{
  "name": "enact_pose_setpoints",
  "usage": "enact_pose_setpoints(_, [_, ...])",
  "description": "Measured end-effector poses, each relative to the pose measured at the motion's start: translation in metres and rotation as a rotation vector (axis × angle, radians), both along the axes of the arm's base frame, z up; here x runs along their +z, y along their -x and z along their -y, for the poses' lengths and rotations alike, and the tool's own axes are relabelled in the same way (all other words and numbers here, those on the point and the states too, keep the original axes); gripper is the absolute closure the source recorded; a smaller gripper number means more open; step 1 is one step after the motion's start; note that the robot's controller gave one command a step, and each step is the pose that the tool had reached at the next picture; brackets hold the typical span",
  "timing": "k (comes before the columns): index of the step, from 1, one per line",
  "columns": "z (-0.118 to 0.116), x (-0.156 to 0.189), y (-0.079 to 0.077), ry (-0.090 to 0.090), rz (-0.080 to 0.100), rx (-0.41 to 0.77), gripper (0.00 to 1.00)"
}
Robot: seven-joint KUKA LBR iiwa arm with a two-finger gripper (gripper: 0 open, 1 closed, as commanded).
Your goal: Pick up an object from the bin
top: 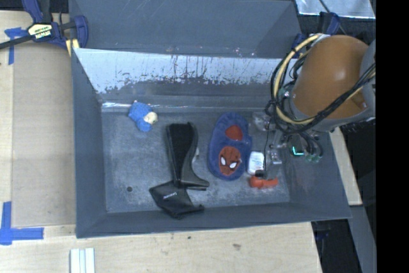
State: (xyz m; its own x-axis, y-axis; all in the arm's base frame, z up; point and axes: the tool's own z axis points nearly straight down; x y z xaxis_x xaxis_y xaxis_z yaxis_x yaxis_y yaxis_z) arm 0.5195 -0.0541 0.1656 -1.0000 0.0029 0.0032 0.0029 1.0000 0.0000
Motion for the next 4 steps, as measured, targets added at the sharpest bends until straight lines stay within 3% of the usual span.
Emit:
enact_pose_setpoints(1, [-0.031,-0.092,-0.051,0.003,0.007,0.549,0.0])
enact_pose_setpoints(2, [-0.041,-0.065,-0.005,-0.001,0.003,0.887,0.0])
enact_pose_setpoints(3, [-0.064,-0.063,-0.017,-0.001,0.008,1.275,0.0])
enact_pose_setpoints(4, [-0.074,-0.091,0.001,0.009,0.016,1.658,0.0])
